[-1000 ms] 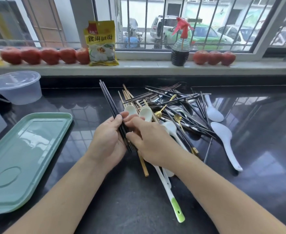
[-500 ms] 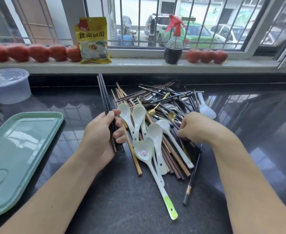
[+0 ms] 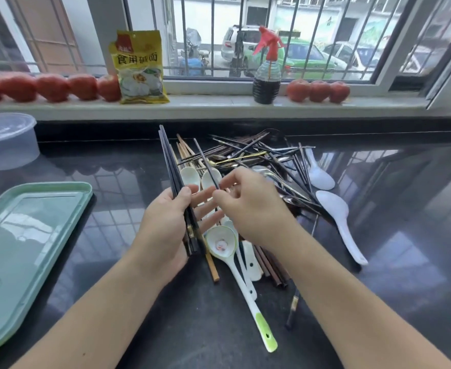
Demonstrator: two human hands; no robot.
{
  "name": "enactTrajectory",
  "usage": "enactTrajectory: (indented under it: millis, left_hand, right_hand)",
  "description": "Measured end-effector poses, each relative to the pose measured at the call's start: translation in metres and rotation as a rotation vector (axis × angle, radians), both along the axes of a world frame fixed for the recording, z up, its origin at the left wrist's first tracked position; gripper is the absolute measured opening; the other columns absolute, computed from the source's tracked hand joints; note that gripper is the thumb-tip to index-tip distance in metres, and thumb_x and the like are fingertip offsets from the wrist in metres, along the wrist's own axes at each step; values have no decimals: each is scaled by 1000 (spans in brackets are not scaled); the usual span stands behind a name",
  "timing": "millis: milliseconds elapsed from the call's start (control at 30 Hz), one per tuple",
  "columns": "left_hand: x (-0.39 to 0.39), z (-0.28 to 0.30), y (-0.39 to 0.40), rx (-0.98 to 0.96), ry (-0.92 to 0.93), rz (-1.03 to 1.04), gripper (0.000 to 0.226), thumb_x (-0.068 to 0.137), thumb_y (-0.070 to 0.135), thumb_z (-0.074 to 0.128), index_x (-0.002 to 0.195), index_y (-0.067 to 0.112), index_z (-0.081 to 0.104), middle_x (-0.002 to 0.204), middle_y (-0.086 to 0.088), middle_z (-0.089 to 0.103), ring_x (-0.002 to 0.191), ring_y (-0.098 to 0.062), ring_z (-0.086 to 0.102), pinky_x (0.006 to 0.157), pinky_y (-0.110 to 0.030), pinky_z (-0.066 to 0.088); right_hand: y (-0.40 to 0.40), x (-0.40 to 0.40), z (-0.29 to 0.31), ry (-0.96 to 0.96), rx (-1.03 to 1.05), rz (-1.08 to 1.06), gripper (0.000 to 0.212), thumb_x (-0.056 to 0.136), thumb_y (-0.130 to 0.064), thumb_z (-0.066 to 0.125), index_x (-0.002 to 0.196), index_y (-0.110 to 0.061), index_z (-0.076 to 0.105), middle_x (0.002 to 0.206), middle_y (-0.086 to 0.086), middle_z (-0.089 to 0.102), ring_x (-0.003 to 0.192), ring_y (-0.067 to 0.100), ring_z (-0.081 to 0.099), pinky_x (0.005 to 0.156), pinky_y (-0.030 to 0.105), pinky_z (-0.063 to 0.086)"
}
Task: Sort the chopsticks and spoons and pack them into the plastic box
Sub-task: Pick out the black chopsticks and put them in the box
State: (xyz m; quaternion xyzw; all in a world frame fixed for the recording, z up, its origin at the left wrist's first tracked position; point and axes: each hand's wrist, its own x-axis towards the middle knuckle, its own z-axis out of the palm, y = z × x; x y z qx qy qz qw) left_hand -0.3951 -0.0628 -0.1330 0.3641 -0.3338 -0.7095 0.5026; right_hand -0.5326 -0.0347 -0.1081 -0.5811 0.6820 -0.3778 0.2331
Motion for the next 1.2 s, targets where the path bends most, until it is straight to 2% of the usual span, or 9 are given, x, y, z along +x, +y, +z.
enactTrajectory:
  millis: [67, 167, 333, 433, 633, 767, 1033, 1100, 1200]
  left_hand:
    - [-2, -3, 0, 1, -1, -26, 26, 111, 16, 39, 111, 4, 62, 81, -9, 77, 68, -16, 75, 53, -28, 59]
    - [1, -9, -3, 25, 9, -59, 36, 112, 20, 38, 124, -1, 64, 103, -19, 77, 81, -22, 76, 60, -31, 62]
    - [8, -12, -13, 24, 5, 81, 21, 111, 18, 40, 109, 7, 58, 94, -13, 78, 75, -23, 76, 55, -37, 60]
    - [9, -13, -17, 1, -20, 164, 18, 112, 16, 39, 103, 9, 53, 87, -12, 70, 69, -23, 76, 55, -35, 61]
    - [19, -13, -25, -16, -54, 196, 15, 112, 21, 39, 104, 14, 50, 77, -5, 56, 48, -15, 51, 43, -28, 42]
    - [19, -12, -24, -40, -41, 147, 14, 112, 20, 38, 108, 14, 50, 71, -3, 52, 45, -14, 41, 40, -26, 34]
    - [18, -9, -20, -62, -23, 46, 17, 112, 19, 36, 111, 11, 52, 65, -1, 51, 44, -13, 38, 40, -24, 31]
    - [18, -8, -19, -65, -26, 20, 18, 112, 18, 37, 114, 11, 53, 67, -1, 50, 45, -13, 38, 40, -24, 31]
    - [18, -5, -17, -66, -23, -30, 18, 111, 15, 38, 119, 9, 54, 69, -3, 50, 47, -13, 40, 41, -24, 33]
  right_hand:
    - [3, 22, -12, 30, -67, 77, 12, 94, -33, 62, 101, -25, 60, 84, -4, 69, 76, 18, 66, 67, 40, 55]
    - [3, 38, -23, 207, -150, 115, 15, 97, -28, 56, 110, -23, 61, 95, -1, 72, 91, 24, 66, 82, 45, 53]
    - [0, 21, -15, 73, -34, 268, 23, 100, -23, 58, 117, -27, 74, 97, -17, 72, 86, -1, 64, 83, 22, 53]
    - [-10, -7, -14, 202, -104, 45, 18, 98, -27, 59, 97, -24, 77, 83, -7, 72, 79, 12, 65, 75, 37, 55]
    - [-31, -119, -10, 519, -22, -628, 25, 94, -17, 53, 103, -15, 76, 105, 16, 71, 103, 37, 61, 81, 36, 45]
    - [-45, -144, -36, 522, 217, -602, 25, 96, -31, 59, 95, -11, 75, 102, 17, 71, 100, 35, 59, 75, 33, 41]
    - [-56, -136, -43, 545, 241, -556, 21, 95, -31, 62, 96, -15, 74, 101, 13, 70, 97, 34, 62, 87, 41, 54]
    - [-56, -136, -38, 516, 123, -535, 20, 95, -29, 62, 95, -16, 78, 101, 12, 67, 92, 28, 58, 87, 37, 52]
    - [-47, -122, -13, 284, -466, -473, 16, 95, -24, 68, 103, -17, 80, 86, 1, 58, 78, 16, 51, 78, 31, 49]
